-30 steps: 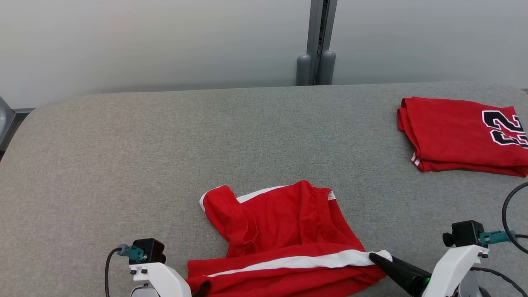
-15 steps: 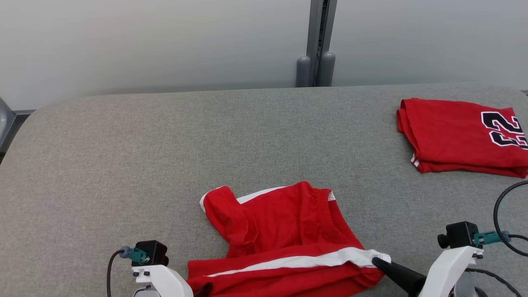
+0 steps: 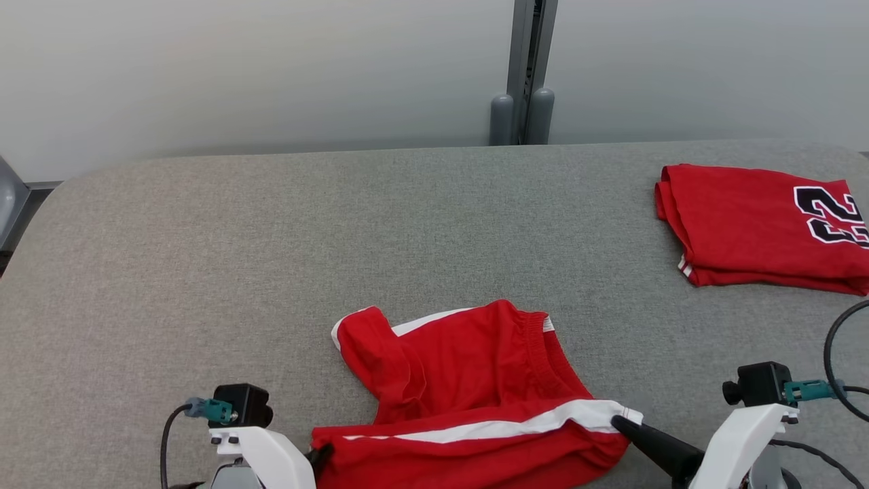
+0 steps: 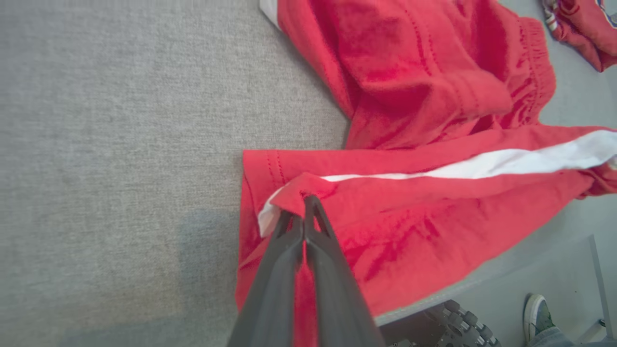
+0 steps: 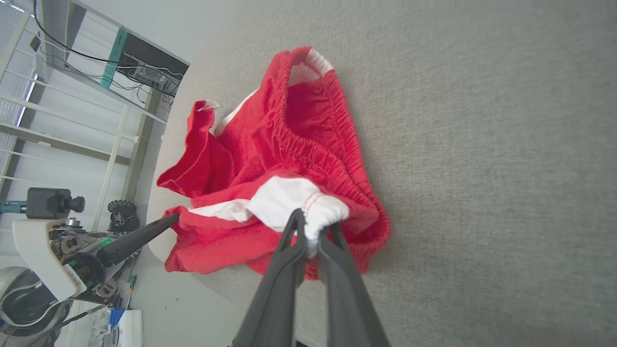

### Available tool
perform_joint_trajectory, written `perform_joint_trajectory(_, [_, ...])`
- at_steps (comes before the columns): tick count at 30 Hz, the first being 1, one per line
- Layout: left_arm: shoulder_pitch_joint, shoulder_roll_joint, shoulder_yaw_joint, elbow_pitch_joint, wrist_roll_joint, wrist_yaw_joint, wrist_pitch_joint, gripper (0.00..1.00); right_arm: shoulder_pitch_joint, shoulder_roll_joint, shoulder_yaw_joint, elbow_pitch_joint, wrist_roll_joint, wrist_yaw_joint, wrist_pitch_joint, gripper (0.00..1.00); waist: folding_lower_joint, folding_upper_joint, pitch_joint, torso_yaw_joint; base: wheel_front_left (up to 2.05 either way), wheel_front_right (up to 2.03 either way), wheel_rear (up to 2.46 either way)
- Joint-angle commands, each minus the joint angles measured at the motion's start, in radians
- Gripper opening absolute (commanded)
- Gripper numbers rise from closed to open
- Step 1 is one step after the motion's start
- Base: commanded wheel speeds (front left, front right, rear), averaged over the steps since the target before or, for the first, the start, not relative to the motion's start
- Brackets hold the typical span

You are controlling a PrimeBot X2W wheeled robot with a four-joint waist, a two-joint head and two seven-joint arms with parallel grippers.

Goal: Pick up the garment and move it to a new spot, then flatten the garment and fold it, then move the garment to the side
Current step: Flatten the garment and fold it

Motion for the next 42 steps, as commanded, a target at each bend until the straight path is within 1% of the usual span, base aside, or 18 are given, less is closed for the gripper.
perform_joint_trajectory(1, [-0.004,0.004,0.007,-0.017,-0.007,-0.009,-0.007,0.0,0.006,-0.01,-0.007,-0.011,0.012,0.001,-0.013,0.0,0.0,0.0,-0.001,0.001,0.0,0.0,0.0])
perform_joint_trajectory(4, [0.015,0.015,0.02,-0.06,-0.014,-0.011,-0.019,0.0,0.015,-0.018,-0.008,-0.039,0.027,0.001,-0.028,0.0,0.0,0.0,-0.005,0.002,0.0,0.0,0.0])
perform_joint_trajectory(9, [0.065,0.037,0.066,-0.171,-0.02,0.023,-0.047,0.0,0.044,-0.04,-0.035,-0.107,0.026,0.001,-0.077,0.0,0.0,0.0,-0.007,0.002,0.0,0.0,0.0])
perform_joint_trajectory(13, [0.104,0.062,0.087,-0.265,-0.008,0.047,-0.043,0.0,0.078,-0.056,-0.059,-0.174,0.033,0.001,-0.097,0.0,0.0,0.0,-0.006,0.003,0.0,0.0,0.0])
perform_joint_trajectory(16, [0.111,0.074,0.093,-0.315,0.002,0.057,-0.036,0.0,0.087,-0.064,-0.068,-0.22,0.025,0.001,-0.101,0.0,0.0,0.0,-0.006,0.0,0.0,0.0,0.0])
perform_joint_trajectory(18, [0.1,0.079,0.092,-0.347,0.01,0.056,-0.041,0.0,0.077,-0.064,-0.066,-0.25,0.024,0.001,-0.106,0.0,0.0,0.0,-0.007,-0.004,0.0,0.0,0.0])
perform_joint_trajectory(21, [0.066,0.074,0.073,-0.384,-0.001,0.032,-0.033,0.0,0.045,-0.065,-0.057,-0.287,0.015,0.001,-0.119,0.0,0.0,0.0,-0.007,-0.011,0.0,0.0,0.0])
perform_joint_trajectory(24, [0.006,0.095,0.064,-0.383,0.022,0.016,-0.02,0.0,-0.009,-0.058,-0.046,-0.307,0.016,0.001,-0.145,0.0,0.0,0.0,0.0,-0.019,0.0,0.0,0.0])
perform_joint_trajectory(25, [-0.022,0.092,0.063,-0.377,0.022,0.008,-0.02,0.0,-0.034,-0.055,-0.046,-0.307,0.017,0.001,-0.158,0.0,0.0,0.0,0.004,-0.021,0.0,0.0,0.0])
perform_joint_trajectory(27, [-0.078,0.115,0.059,-0.352,0.048,-0.003,-0.007,0.0,-0.086,-0.046,-0.042,-0.289,0.031,0.001,-0.183,0.0,0.0,0.0,0.017,-0.026,0.0,0.0,0.0])
perform_joint_trajectory(29, [-0.162,0.102,0.057,-0.333,0.03,-0.031,-0.01,0.0,-0.146,-0.053,-0.032,-0.266,0.034,0.001,-0.203,0.0,0.0,0.0,0.041,-0.027,0.0,0.0,0.0])
perform_joint_trajectory(31, [-0.242,0.125,0.062,-0.289,0.049,-0.051,0.0,0.0,-0.214,-0.054,-0.023,-0.243,0.063,0.001,-0.214,0.0,0.0,0.0,0.072,-0.029,0.0,0.0,0.0])
perform_joint_trajectory(34, [-0.385,0.102,0.048,-0.218,0.03,-0.092,0.014,0.0,-0.328,-0.077,-0.005,-0.202,0.096,0.001,-0.218,0.0,0.0,0.0,0.132,-0.031,0.0,0.0,0.0])
perform_joint_trajectory(35, [-0.385,0.102,0.048,-0.218,0.03,-0.092,0.014,0.0,-0.328,-0.077,-0.005,-0.202,0.096,0.001,-0.218,0.0,0.0,0.0,0.132,-0.031,0.0,0.0,0.0])
perform_joint_trajectory(39, [-0.592,0.091,0.037,-0.091,0.042,-0.134,0.027,0.0,-0.521,-0.111,0.034,-0.149,0.124,0.001,-0.232,0.0,0.0,0.0,0.227,-0.039,0.0,0.0,0.0])
perform_joint_trajectory(42, [-0.756,0.082,0.034,0.007,0.058,-0.159,0.025,0.0,-0.677,-0.123,0.076,-0.09,0.143,0.001,-0.25,0.0,0.0,0.0,0.304,-0.047,0.0,0.0,0.0])
